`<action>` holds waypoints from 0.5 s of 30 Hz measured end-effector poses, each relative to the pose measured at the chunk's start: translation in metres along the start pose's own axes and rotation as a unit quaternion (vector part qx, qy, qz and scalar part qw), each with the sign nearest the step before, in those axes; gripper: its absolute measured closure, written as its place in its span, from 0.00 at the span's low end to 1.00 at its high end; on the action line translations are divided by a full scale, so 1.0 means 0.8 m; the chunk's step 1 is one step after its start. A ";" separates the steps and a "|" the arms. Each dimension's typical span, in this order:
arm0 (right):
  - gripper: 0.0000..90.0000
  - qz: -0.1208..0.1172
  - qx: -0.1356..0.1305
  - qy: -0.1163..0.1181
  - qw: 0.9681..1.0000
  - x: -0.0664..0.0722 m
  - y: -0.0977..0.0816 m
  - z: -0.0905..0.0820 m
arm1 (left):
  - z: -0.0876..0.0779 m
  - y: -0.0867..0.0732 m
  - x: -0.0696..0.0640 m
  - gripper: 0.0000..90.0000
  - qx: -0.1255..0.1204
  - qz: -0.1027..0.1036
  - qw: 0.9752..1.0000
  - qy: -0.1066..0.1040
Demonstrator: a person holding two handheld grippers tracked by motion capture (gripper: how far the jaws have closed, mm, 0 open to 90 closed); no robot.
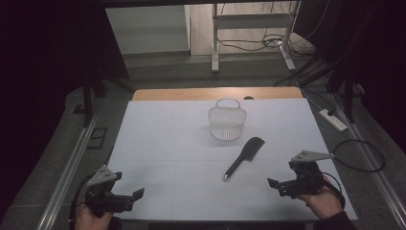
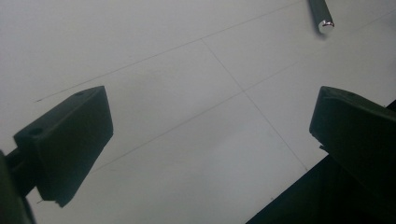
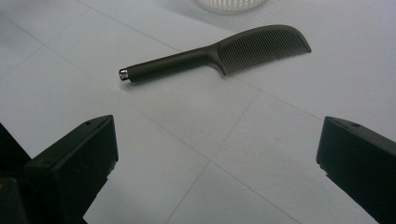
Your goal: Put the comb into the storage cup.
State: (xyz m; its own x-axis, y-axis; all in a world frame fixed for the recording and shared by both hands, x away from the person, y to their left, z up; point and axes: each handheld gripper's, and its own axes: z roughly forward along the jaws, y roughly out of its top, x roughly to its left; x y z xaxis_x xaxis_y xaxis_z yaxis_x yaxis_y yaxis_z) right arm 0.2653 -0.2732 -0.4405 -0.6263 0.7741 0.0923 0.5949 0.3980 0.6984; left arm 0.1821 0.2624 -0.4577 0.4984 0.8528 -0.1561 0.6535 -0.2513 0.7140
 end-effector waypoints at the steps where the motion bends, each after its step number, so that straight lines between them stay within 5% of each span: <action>1: 0.00 0.000 0.001 0.000 1.000 0.000 0.000 0.001 | 0.000 0.000 0.000 0.00 0.000 0.000 1.000 0.000; 15: 0.00 -0.008 0.007 0.007 1.000 -0.001 0.010 0.011 | 0.000 0.000 0.001 0.00 0.000 -0.001 1.000 -0.003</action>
State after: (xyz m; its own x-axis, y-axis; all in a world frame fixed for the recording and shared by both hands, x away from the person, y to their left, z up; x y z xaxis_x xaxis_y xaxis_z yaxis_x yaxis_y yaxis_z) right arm 0.2746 -0.2665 -0.4412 -0.6432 0.7603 0.0904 0.5914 0.4183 0.6894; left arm 0.1829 0.2629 -0.4577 0.5013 0.8502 -0.1611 0.6535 -0.2499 0.7145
